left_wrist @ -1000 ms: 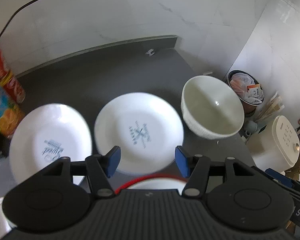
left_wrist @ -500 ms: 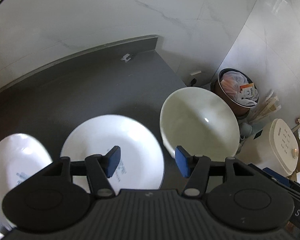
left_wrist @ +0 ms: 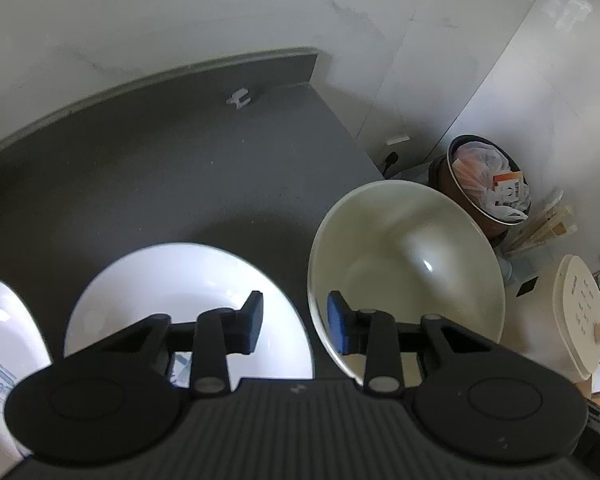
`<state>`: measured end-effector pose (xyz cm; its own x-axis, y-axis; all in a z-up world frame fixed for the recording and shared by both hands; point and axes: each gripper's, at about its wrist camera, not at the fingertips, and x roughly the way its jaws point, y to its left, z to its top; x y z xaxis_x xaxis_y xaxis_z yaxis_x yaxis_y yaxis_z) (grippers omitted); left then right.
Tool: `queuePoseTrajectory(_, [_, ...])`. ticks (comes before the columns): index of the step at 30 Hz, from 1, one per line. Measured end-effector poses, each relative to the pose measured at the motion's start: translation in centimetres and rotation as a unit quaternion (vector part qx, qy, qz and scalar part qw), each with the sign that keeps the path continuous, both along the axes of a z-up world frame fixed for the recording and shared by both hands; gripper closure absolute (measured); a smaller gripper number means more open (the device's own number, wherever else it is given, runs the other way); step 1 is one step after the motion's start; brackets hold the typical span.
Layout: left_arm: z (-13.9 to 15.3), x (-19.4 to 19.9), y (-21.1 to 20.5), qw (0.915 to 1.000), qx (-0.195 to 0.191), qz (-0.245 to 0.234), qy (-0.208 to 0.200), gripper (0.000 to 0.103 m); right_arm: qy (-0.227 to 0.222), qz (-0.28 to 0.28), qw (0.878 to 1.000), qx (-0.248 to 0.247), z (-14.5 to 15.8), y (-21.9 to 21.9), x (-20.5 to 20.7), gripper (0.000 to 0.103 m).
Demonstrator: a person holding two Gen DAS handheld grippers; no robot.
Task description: Organize plates and bowls
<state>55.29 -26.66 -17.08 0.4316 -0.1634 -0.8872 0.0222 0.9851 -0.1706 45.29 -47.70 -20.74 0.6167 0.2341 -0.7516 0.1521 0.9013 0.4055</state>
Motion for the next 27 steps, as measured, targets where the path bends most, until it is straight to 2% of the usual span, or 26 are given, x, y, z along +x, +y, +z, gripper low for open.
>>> queuePoseTrajectory(4, [-0.8,0.6,0.0,0.9999,-0.009,-0.004,-0.001,0.083,0.011,-0.003,1.000,0.002,-0.6,0.2,0.8,0.083])
queuePoseTrajectory(5, [-0.8,0.6,-0.1,0.9999,-0.011,-0.006,-0.004,0.085,0.012,-0.005,1.000,0.002,-0.8,0.2,0.9,0.083])
queuePoseTrajectory(7, [-0.9,0.5,-0.5,0.9998,-0.010,-0.012,-0.011,0.096,0.010,-0.003,1.000,-0.005,-0.8,0.4,1.0,0.083])
queuePoseTrajectory(8, [-0.8,0.5,-0.8,0.9997,-0.008,-0.017,-0.013,0.097,0.009,0.001,1.000,-0.011,-0.8,0.6,1.0,0.084])
queuePoseTrajectory(17, [0.3,-0.2,-0.5,0.9997,-0.011,-0.016,-0.013,0.097,-0.006,0.011,1.000,-0.022,0.5,0.7,0.2,0.085])
queuePoseTrajectory(27, [3.4,-2.5,0.2,0.9994,-0.014,-0.012,-0.028,0.097,-0.033,0.026,0.999,-0.025,3.0,0.6,-2.0,0.084])
